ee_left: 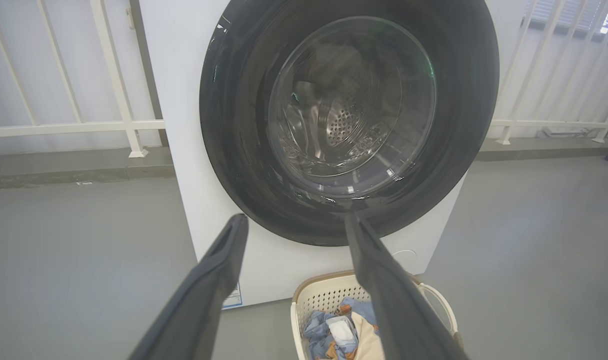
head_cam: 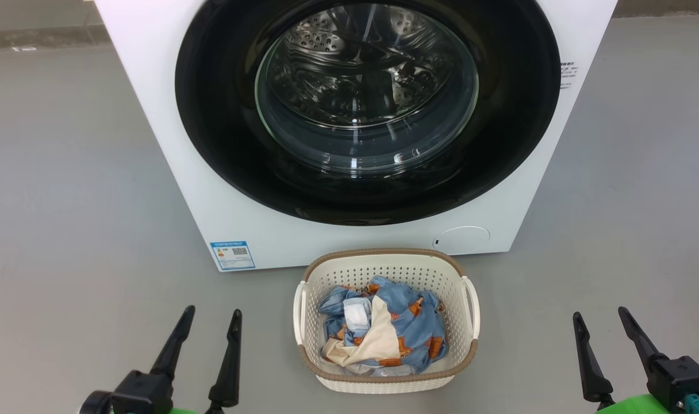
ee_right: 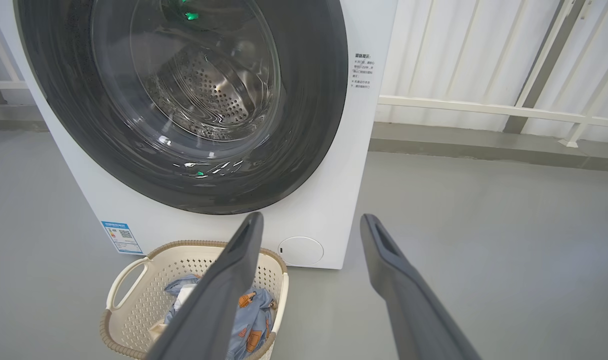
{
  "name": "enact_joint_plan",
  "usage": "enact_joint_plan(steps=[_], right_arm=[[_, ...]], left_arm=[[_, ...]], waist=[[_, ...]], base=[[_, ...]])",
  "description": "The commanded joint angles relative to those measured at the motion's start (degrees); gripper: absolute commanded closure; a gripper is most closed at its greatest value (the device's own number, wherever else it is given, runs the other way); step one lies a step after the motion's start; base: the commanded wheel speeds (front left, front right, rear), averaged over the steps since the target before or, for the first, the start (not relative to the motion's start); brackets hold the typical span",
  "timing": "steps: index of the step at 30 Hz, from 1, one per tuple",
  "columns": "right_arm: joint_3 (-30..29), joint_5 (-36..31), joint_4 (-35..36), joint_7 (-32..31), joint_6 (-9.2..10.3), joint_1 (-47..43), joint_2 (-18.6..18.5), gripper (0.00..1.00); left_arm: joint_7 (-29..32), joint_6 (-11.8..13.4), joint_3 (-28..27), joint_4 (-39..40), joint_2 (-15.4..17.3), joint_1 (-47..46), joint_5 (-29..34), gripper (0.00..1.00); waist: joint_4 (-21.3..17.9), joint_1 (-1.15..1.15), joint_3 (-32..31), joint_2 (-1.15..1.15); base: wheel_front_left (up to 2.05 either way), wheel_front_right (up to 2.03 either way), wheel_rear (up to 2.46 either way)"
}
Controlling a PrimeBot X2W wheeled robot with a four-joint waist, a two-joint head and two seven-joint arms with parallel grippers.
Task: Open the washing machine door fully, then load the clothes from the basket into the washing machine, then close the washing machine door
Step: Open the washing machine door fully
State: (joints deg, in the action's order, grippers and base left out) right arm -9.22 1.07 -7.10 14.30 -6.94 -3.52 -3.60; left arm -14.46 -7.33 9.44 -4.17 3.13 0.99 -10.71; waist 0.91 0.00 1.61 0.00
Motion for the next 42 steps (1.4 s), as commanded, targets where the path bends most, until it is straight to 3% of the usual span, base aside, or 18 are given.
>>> enact_joint_plan(steps=[1, 11, 28, 42], right_arm=[[1.6, -0.4, 1.6, 0.7, -0.55, 1.4, -0.6, 0.00], [1.7, -0.4, 1.3, 0.7, -0.55, 1.6, -0.6, 0.00], [2.1, 0.1, 1.2, 0.7, -0.55, 1.6, -0.6, 0.00], [2.4, 1.4, 1.6, 0.7, -0.55, 2.0, 0.0, 0.00]], left_arm=[[-0.5, -0.2, -1.8, 1.7, 0.5, -1.6, 0.6, 0.00], [-0.5, -0.2, -1.2, 1.9, 0.9, -1.7, 0.5, 0.00], [-0.5, -0.2, -2.7, 2.7, 0.4, -1.8, -0.1, 0.00], [-0.5, -0.2, -3.7, 3.0, 0.3, -1.8, -0.9, 0.00]], waist=[[0.0, 0.00, 0.0, 0.00], [-0.4, 0.00, 0.1, 0.00], [-0.8, 0.00, 0.2, 0.00], [-1.1, 0.00, 0.3, 0.00]], base=[[0.00, 0.00, 0.00], [0.40, 0.41, -0.81], [1.01, 1.01, -2.02], [0.16, 0.16, -0.32]])
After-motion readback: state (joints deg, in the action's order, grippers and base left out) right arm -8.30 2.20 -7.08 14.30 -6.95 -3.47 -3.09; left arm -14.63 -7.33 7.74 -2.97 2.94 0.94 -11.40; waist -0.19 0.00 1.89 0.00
